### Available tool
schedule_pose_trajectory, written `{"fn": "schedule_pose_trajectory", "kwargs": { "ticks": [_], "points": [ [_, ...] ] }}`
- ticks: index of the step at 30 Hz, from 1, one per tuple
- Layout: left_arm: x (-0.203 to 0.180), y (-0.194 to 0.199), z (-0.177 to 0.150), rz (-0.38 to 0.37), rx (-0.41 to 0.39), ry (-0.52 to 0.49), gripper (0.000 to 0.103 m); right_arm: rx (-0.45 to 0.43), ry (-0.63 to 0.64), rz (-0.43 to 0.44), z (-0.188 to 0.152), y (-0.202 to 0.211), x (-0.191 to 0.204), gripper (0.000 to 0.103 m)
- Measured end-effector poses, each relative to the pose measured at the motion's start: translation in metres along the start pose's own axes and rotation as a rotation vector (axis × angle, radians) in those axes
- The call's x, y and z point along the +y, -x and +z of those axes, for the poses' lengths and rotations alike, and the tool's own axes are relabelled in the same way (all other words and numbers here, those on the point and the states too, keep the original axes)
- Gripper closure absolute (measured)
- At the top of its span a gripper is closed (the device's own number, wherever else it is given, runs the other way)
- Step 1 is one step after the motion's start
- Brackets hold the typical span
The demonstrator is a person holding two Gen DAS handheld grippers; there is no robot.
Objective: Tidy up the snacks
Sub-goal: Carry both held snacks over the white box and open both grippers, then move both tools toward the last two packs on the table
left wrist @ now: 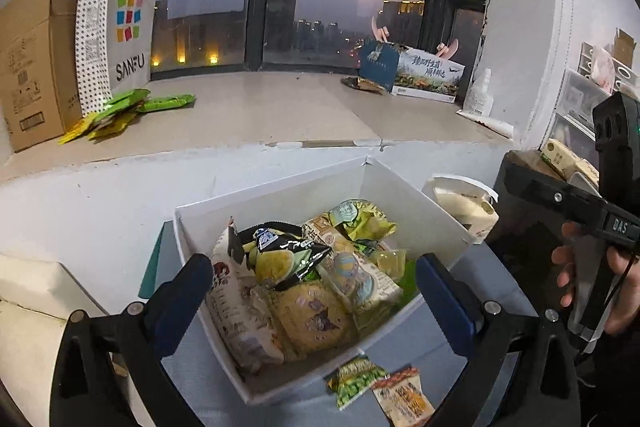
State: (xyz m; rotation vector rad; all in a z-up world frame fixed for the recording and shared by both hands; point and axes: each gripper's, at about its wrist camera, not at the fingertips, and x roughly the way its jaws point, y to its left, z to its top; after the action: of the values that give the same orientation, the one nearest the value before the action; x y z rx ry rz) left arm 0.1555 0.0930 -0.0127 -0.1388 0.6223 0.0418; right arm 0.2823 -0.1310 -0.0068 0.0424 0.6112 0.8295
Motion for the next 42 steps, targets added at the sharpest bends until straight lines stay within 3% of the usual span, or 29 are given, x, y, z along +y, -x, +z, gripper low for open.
{"fn": "schedule_pose_trajectory", "kwargs": {
  "ticks": [6,10,18,22,30,34,42],
  "points": [
    [-0.012,0.044,-0.031,-0.004,-0.042,-0.019,0.0,-0.033,0.042,0.076,-0.033,0.045,0.017,0.0],
    [-0.015,0.069,-0.064,-0.022,-0.032,0.027,0.0,-0.022,0.061,0.071,-0.073,0.066,0.026,0.0],
    [-0.034,0.105,-0.14,0.017,-0.022,0.038,0.0,0.097,-0.024,0.04,-0.161,0.075,0.034,0.0],
    [-0.05,0.112,-0.164,0.023,0.004,-0.003,0.0,0.185,0.016,0.001,-0.194,0.066,0.046,0.0],
    [-0.062,0.105,-0.17,0.017,0.017,-0.024,0.0,0.189,0.064,-0.027,-0.197,0.065,0.054,0.0],
    [-0.062,0.111,-0.169,0.035,-0.022,-0.027,0.0,0.244,0.065,-0.035,-0.203,0.054,0.056,0.0],
    [-0.046,0.112,-0.171,0.049,-0.029,0.05,0.0,0.323,0.126,-0.019,-0.2,0.008,0.072,0.0]
  ]
}}
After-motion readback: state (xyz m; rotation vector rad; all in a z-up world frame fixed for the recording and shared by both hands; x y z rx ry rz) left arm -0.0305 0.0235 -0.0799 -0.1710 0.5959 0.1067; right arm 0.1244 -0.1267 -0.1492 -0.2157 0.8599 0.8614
